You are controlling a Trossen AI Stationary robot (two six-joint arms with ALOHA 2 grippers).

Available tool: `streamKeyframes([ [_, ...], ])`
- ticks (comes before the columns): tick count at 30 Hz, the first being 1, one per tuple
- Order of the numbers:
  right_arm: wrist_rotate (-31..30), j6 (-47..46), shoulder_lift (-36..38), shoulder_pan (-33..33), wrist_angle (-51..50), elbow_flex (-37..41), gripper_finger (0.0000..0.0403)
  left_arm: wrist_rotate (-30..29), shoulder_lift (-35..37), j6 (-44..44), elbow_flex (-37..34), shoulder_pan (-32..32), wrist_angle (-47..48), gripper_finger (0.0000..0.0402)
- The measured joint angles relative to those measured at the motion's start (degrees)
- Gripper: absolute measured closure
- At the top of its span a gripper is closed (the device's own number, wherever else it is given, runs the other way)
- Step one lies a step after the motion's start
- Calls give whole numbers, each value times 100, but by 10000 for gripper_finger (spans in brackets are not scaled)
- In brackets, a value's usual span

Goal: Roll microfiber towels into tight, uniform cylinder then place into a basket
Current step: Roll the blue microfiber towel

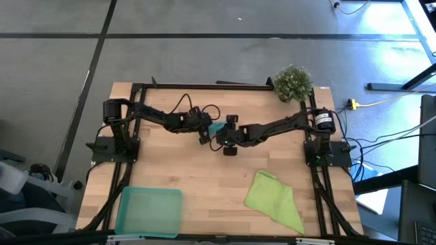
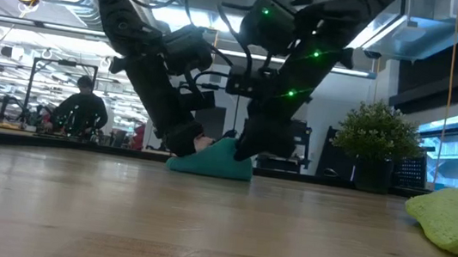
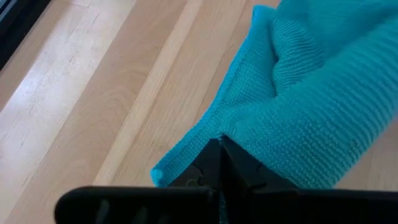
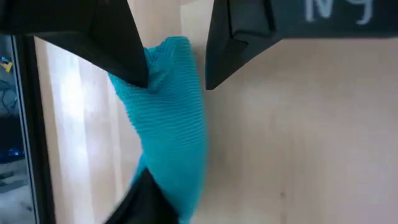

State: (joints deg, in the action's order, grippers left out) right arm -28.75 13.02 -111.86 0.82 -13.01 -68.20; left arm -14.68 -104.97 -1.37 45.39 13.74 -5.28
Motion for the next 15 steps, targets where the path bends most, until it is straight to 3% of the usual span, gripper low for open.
streamKeyframes([
  [15, 1166, -47, -181, 891, 112, -2, 240, -50, 0, 24, 0, -9, 4, 401],
])
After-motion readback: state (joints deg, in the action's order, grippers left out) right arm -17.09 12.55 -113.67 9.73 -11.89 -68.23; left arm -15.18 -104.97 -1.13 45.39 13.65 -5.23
